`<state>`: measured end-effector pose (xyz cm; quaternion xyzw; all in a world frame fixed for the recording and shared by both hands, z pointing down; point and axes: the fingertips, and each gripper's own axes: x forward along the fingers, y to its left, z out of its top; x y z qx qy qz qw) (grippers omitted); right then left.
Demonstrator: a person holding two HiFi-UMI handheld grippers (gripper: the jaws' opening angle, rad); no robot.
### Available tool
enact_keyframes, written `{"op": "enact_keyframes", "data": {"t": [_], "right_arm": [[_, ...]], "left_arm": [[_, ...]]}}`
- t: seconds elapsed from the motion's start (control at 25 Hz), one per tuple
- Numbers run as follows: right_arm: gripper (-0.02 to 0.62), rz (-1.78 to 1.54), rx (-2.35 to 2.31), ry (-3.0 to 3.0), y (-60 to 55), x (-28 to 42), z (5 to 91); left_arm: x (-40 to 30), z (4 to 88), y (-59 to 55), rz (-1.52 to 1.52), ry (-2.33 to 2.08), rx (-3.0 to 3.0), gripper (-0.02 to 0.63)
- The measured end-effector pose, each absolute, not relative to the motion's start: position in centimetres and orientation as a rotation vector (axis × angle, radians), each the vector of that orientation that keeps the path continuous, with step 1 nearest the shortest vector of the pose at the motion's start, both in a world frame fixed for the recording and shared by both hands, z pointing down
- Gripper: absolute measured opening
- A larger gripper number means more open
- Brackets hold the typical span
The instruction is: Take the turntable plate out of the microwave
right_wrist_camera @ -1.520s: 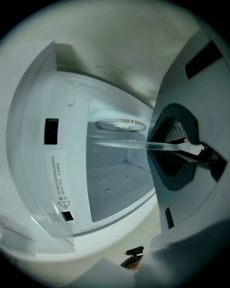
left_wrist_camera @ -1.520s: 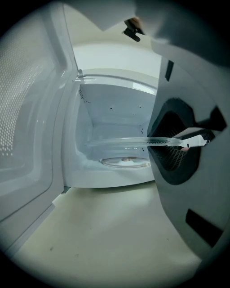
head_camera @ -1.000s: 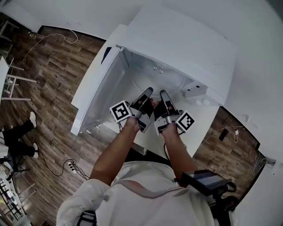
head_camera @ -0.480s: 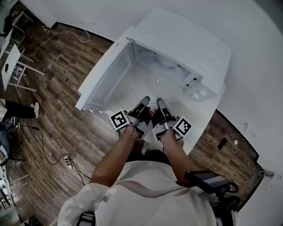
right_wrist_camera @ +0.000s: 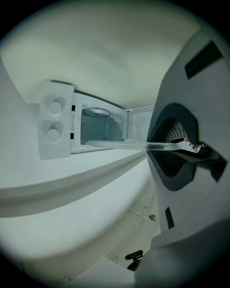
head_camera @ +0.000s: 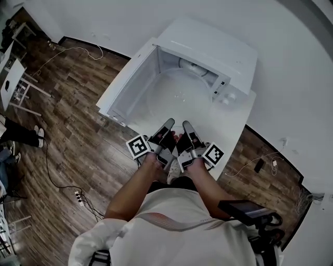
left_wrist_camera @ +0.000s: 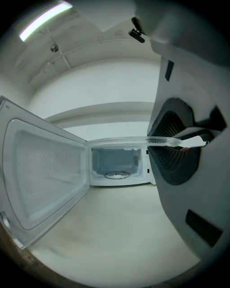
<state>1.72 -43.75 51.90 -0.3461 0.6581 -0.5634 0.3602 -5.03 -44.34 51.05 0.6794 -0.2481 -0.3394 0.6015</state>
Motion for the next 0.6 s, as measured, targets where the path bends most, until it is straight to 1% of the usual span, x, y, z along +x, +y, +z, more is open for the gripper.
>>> {"op": "enact_keyframes", "data": {"t": [0.24,0.6], "right_arm": [[0.041,-1.431,-0.893,1.687,-37.3,0.0,49.2],[0.041,-1.315,-0.915,1.732,-30.0,-1.0,46.2]], "left_arm": [[-6.6,48.1,-38.0,-0.794,-0.524,1.599,0.048],[-7.8,45.6,-30.8,-0.773,-0.489,1.649,0.048]]}}
